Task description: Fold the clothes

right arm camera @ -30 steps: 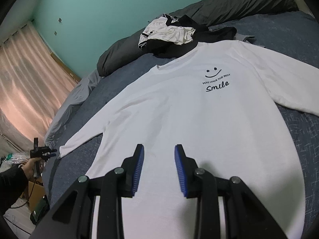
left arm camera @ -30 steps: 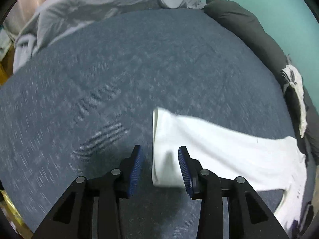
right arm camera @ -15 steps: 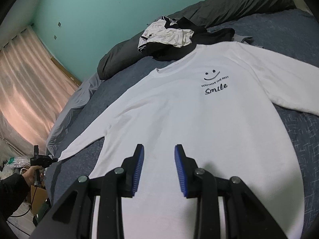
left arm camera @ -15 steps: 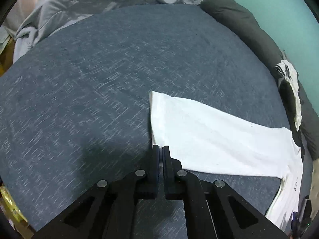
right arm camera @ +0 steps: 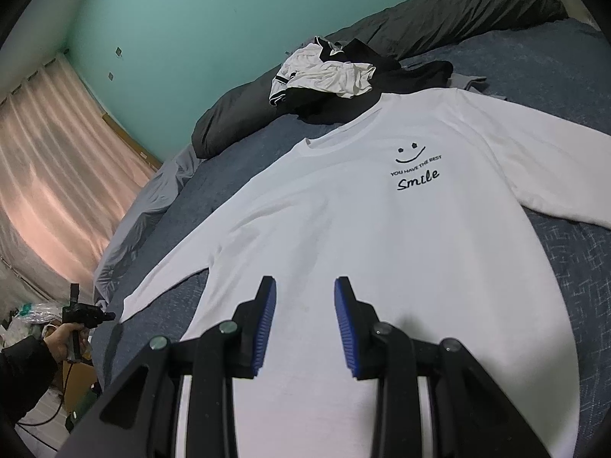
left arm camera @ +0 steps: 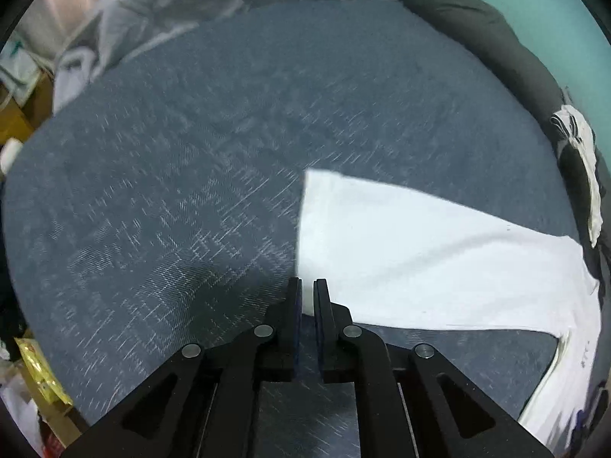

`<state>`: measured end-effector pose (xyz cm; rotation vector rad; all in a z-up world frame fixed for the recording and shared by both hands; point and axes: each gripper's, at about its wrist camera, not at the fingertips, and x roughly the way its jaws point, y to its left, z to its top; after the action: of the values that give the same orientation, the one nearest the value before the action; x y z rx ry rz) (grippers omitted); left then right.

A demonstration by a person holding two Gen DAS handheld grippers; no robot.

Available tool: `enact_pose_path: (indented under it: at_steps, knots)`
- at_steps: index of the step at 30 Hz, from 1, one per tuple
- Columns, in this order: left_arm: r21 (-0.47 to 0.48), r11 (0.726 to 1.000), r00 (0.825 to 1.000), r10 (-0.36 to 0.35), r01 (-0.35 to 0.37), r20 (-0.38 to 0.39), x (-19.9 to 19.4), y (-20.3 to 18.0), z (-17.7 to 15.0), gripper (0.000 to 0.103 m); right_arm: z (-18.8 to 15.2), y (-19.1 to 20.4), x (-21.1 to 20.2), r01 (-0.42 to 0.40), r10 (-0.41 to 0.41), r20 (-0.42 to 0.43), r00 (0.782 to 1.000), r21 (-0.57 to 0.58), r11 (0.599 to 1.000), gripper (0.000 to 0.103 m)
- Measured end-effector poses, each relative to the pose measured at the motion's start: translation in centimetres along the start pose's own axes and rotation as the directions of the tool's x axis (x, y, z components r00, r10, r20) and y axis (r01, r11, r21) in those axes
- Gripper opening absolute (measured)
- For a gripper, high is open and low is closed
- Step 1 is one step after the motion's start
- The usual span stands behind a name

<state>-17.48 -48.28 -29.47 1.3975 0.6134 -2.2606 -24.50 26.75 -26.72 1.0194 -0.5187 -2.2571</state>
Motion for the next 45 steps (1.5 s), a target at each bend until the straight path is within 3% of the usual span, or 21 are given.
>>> enact_pose_path:
  at_steps: [4,6,9,13,16,21,26,28,31,40,45]
  knots:
    - [0.106,0.976,0.981,-0.182,0.188,-0.064,0.2,-8.2,-1.3,0.007,0.0,-0.1,0.0,-0.001,0.001,-0.006,1.0,0.004,1.0,0.031]
    - [0.202,0.937,0.956,-0.26,0.284,-0.135,1.2,-14.6,-2.9,0.012,0.0,-0.2,0.0,0.003,-0.003,-0.011,1.0,0.006,1.0,0.031]
    - [0.249,0.883,0.912,-0.35,0.398,-0.214,2.7,-21.7,-4.7,0.029,-0.1,-0.7,0.2,0.027,-0.026,-0.034,0.999,0.012,1.0,0.031]
    - [0.309,0.823,0.871,-0.396,0.477,-0.29,5.7,-30.2,-6.6,0.03,-0.2,-1.6,0.6,0.061,-0.06,-0.061,0.996,0.021,0.998,0.031]
    - [0.33,0.805,0.862,-0.402,0.493,-0.308,6.5,-32.4,-7.6,0.03,-0.1,-2.0,0.6,0.084,-0.083,-0.067,0.994,0.012,0.996,0.031]
    - [0.314,0.802,0.852,-0.414,0.508,-0.321,8.0,-34.8,-8.5,0.03,0.0,-2.6,0.5,0.113,-0.113,-0.074,0.991,0.0,0.994,0.031]
    - [0.271,0.793,0.828,-0.457,0.545,-0.326,7.9,-36.4,-8.9,0.028,0.0,-2.5,0.7,0.106,-0.106,-0.08,0.991,-0.001,0.994,0.031]
    - [0.285,0.786,0.827,-0.459,0.549,-0.325,8.2,-37.1,-9.2,0.002,0.1,-2.5,0.6,0.105,-0.105,-0.075,0.992,-0.004,0.994,0.031]
    - [0.292,0.785,0.831,-0.464,0.546,-0.307,7.8,-36.9,-8.9,0.002,0.2,-2.5,0.5,0.097,-0.097,-0.066,0.993,0.0,0.995,0.031]
    - [0.316,0.834,0.891,-0.402,0.451,-0.211,7.3,-34.7,-5.7,0.002,0.1,-2.1,0.8,0.089,-0.089,-0.065,0.994,-0.008,0.996,0.031]
    - [0.343,0.843,0.91,-0.369,0.413,-0.188,7.7,-35.0,-4.8,0.002,0.1,-2.2,0.9,0.089,-0.089,-0.068,0.994,-0.01,0.996,0.031]
